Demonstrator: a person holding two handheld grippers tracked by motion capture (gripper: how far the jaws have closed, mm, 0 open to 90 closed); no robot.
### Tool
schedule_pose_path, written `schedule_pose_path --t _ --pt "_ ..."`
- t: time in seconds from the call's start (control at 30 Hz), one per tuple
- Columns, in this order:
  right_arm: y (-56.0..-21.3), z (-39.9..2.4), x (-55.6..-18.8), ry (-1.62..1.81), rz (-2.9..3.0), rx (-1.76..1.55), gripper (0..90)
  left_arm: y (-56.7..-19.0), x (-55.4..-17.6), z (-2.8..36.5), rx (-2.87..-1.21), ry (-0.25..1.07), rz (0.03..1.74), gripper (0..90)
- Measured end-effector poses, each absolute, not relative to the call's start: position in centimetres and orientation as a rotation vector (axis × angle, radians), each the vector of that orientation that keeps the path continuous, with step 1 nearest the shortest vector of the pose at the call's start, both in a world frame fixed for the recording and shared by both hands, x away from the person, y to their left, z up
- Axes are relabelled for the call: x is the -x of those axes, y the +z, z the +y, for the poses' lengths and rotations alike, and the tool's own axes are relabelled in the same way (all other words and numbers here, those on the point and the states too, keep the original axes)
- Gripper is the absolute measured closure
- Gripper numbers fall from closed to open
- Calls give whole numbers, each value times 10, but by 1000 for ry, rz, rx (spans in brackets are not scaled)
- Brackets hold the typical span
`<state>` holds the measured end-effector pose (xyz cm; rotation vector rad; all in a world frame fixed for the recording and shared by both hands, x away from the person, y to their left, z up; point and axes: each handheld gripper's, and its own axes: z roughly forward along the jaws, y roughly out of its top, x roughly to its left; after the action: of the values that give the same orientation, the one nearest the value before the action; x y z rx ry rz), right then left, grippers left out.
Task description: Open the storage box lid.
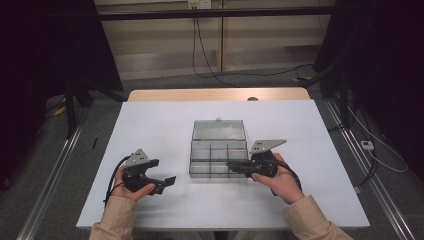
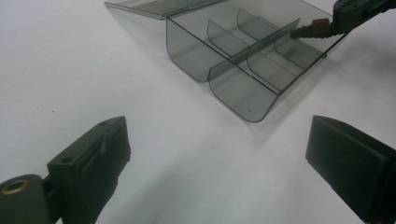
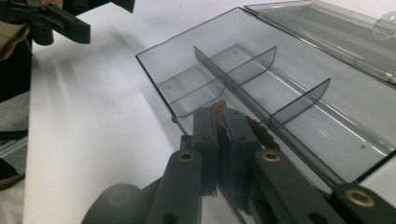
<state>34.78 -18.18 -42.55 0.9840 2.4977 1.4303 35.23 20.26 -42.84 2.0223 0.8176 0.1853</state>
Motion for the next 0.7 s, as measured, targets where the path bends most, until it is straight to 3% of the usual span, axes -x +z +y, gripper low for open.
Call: schedule_pose_path --t 0.7 --pt "-431 -187 -352 1395 2484 -1016 851 -428 -352 202 -2031 186 818 63"
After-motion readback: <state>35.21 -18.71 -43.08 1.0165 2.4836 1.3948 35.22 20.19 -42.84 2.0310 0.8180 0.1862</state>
